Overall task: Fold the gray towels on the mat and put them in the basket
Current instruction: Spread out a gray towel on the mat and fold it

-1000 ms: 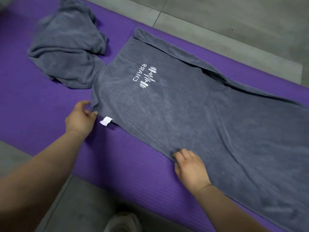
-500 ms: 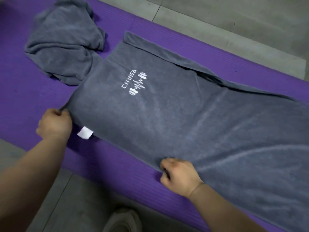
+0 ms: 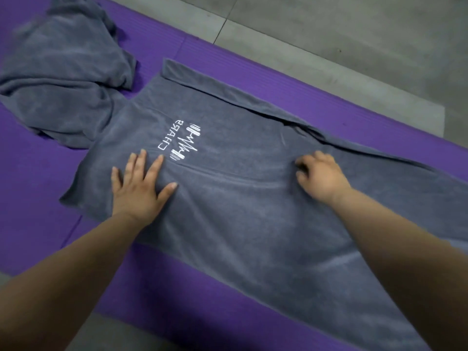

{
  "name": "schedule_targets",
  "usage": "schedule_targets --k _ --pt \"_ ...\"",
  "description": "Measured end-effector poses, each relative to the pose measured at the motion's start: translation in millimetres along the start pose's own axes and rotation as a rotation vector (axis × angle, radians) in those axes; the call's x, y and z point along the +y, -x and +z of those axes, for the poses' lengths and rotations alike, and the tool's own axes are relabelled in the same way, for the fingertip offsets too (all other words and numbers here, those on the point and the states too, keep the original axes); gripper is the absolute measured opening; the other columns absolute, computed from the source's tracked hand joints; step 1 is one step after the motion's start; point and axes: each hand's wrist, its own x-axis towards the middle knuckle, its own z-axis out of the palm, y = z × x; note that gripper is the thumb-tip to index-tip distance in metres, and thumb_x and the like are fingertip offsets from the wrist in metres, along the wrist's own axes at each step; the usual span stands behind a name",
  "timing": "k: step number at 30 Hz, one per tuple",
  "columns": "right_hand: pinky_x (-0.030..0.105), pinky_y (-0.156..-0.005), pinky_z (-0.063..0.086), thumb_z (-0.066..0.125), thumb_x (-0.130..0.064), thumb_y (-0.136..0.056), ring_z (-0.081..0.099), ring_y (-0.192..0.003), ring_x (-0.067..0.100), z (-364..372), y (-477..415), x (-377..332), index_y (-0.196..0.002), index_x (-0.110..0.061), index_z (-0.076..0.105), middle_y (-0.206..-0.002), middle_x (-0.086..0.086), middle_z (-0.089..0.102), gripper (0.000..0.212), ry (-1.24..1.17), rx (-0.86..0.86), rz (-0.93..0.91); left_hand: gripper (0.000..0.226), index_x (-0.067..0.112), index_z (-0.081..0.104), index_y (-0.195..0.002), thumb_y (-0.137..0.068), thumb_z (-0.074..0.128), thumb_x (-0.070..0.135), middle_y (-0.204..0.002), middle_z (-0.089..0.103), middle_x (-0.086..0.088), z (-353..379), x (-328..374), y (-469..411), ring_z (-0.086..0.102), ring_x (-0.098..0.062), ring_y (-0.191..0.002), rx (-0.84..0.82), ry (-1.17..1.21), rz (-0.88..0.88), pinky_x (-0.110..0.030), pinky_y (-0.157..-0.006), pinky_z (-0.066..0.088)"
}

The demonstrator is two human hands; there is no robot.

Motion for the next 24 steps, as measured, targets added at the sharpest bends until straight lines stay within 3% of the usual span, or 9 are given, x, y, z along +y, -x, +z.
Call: schedule_targets --k 3,6,9,11,14,16,19,21,24 --pt "0.035 -0.116 0.017 0.051 -0.014 -0.088 0.02 -0.14 0.03 -25 -38 7 -0.143 -0.011 0.026 -0.151 0.018 0.023 0.061 -0.117 0.033 0.099 0.097 0.02 0.03 -0.142 -0.06 0.01 0.069 -0.154 0.018 -0.01 -2 -4 -1 0.013 -0.025 -0.143 0.049 0.037 -0.032 -0.045 -0.114 0.002" --pt "0.035 -0.119 0.006 0.05 -0.015 -0.089 0.004 -0.145 0.026 -33 -42 7 -0.147 -0.014 0.009 -0.157 0.011 0.0 0.071 -0.153 0.128 0.157 0.079 0.005 0.051 -0.125 -0.072 0.023 0.057 -0.137 0.045 -0.02 -5 -7 -5 0.041 -0.038 -0.126 0.214 0.056 -0.016 -0.047 -0.103 0.022" --pt "0.037 -0.117 0.0 0.032 -0.048 -0.087 0.003 -0.145 0.026 8 -8 -9 -0.147 -0.016 0.011 -0.157 0.011 -0.001 0.072 -0.043 0.161 0.103 0.053 0.004 0.057 -0.112 -0.081 0.036 0.041 -0.123 0.057 -0.024 -6 6 -26 0.049 -0.036 -0.11 0.313 0.019 0.211 -0.043 -0.091 0.027" --pt "0.034 -0.114 -0.01 0.001 -0.06 -0.068 -0.002 -0.146 0.024 39 11 -22 -0.147 -0.018 0.007 -0.157 0.008 -0.003 0.09 -0.076 0.122 0.112 0.051 0.007 0.058 -0.115 -0.08 0.038 0.04 -0.125 0.057 -0.023 -4 24 -54 0.048 -0.032 -0.114 0.248 -0.028 0.391 -0.04 -0.093 0.029" --pt "0.031 -0.108 -0.018 -0.008 -0.056 -0.064 -0.004 -0.145 0.023 58 9 -21 -0.147 -0.018 0.005 -0.157 0.008 -0.003 0.092 -0.067 0.142 0.159 0.074 0.012 0.047 -0.132 -0.076 0.025 0.055 -0.145 0.038 -0.016 -9 59 -103 0.034 -0.032 -0.135 0.067 -0.061 0.449 -0.041 -0.11 0.018" --pt "0.03 -0.108 -0.016 0.004 -0.052 -0.073 0.013 -0.144 0.03 58 6 -20 -0.145 -0.013 0.02 -0.154 0.015 0.014 0.083 -0.046 0.183 0.177 0.071 0.02 0.032 -0.141 -0.082 0.03 0.059 -0.154 0.02 -0.008 -18 75 -139 0.015 -0.024 -0.143 -0.004 -0.107 0.41 -0.038 -0.115 0.004" --pt "0.03 -0.108 -0.006 0.029 -0.041 -0.081 0.042 -0.128 0.038 62 2 -20 -0.134 -0.005 0.044 -0.137 0.025 0.045 0.066 0.001 0.202 0.154 0.061 0.022 0.017 -0.145 -0.093 0.037 0.044 -0.156 0.01 -0.008 -41 88 -191 0.008 -0.024 -0.144 -0.006 -0.109 0.211 -0.039 -0.116 0.002" --pt "0.027 -0.109 -0.014 0.026 -0.043 -0.082 0.027 -0.133 0.027 61 4 -20 -0.138 -0.011 0.027 -0.142 0.022 0.04 0.065 -0.025 0.179 0.171 0.064 0.02 0.007 -0.147 -0.094 0.038 0.039 -0.156 0.002 -0.009 -58 89 -212 0.004 -0.026 -0.144 0.045 -0.087 0.041 -0.042 -0.117 0.003" --pt "0.023 -0.1 -0.034 0.001 -0.053 -0.074 -0.011 -0.133 0.012 56 5 -19 -0.132 -0.025 -0.008 -0.149 0.003 -0.01 0.066 -0.047 0.161 0.14 0.067 0.019 0.001 -0.147 -0.094 0.04 0.03 -0.156 -0.005 -0.009 -74 86 -217 0.001 -0.027 -0.144 0.145 0.004 -0.1 -0.043 -0.117 0.004"
